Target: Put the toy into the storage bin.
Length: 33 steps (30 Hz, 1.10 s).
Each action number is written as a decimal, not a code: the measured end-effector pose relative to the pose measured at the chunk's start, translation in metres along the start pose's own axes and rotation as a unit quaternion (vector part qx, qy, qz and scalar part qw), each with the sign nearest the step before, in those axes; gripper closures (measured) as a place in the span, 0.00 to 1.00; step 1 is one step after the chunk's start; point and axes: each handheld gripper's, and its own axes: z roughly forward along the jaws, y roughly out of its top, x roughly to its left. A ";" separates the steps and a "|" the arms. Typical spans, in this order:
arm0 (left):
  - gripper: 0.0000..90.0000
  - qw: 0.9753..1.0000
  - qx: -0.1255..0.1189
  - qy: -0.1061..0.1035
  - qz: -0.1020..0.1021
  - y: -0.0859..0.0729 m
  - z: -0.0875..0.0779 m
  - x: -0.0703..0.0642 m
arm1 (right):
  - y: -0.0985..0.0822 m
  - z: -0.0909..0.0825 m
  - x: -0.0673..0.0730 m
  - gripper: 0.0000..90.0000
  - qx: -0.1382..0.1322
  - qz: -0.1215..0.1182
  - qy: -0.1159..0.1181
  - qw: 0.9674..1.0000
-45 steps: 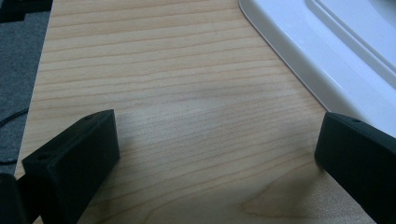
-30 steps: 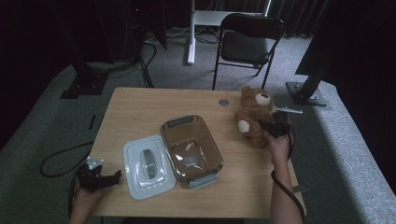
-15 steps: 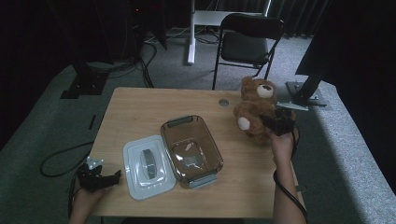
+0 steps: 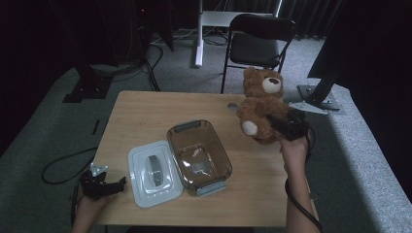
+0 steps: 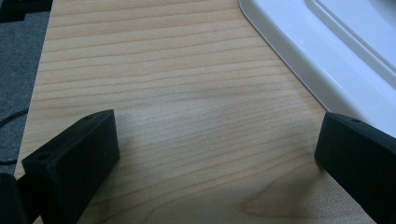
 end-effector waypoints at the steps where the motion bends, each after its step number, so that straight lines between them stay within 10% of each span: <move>1: 0.01 1.000 0.001 -0.001 0.000 0.000 0.000 0.000 | 0.002 -0.004 0.006 0.71 -0.004 -0.007 0.003 1.000; 15: 0.01 1.000 0.001 -0.001 0.000 0.000 0.000 0.000 | 0.011 -0.023 0.062 0.71 -0.020 -0.051 0.062 0.997; 33: 0.01 1.000 0.001 -0.001 0.000 0.000 0.000 0.000 | 0.001 -0.032 0.127 0.70 -0.022 -0.106 0.139 0.984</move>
